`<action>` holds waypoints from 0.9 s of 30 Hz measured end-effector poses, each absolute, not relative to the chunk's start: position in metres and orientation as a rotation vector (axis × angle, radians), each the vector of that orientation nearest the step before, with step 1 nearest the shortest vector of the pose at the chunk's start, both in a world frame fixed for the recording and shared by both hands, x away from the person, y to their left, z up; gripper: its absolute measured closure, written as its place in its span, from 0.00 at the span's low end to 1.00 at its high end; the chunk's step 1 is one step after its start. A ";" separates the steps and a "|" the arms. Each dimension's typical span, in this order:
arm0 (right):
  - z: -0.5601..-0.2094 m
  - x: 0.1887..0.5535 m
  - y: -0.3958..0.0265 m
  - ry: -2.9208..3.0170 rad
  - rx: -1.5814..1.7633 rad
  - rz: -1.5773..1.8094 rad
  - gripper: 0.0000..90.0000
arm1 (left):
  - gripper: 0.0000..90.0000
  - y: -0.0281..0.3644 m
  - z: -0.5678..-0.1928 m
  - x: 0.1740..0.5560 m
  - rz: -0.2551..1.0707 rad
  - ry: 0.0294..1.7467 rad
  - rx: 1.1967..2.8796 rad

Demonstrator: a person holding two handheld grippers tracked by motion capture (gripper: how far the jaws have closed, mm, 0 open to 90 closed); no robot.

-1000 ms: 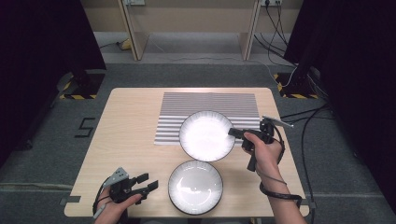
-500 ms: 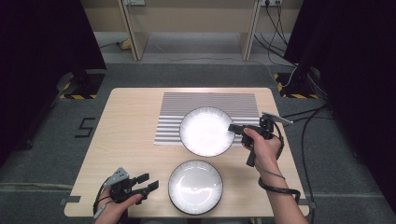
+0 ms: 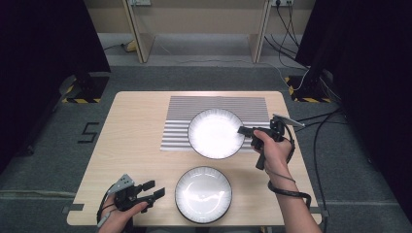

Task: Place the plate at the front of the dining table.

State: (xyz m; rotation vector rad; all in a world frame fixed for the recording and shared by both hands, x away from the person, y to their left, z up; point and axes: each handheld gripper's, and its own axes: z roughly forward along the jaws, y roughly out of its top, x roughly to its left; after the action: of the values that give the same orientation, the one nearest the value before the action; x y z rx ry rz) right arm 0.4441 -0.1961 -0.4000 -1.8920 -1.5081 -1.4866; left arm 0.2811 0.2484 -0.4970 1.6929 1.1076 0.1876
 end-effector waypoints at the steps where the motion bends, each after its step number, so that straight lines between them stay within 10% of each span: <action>1: -0.400 0.445 -0.196 -1.508 -1.893 -1.491 0.88 | 0.43 0.248 -0.497 0.281 0.187 1.109 1.694; 27: -0.397 0.461 -0.200 -1.478 -1.931 -1.500 0.88 | 0.43 0.249 -0.498 0.281 0.182 1.108 1.694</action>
State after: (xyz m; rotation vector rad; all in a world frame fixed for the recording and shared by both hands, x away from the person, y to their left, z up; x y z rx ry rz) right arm 0.4610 -0.2001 -0.3969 -1.9310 -1.4780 -1.5001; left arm 0.2811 0.2485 -0.4978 1.6944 1.1084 0.1819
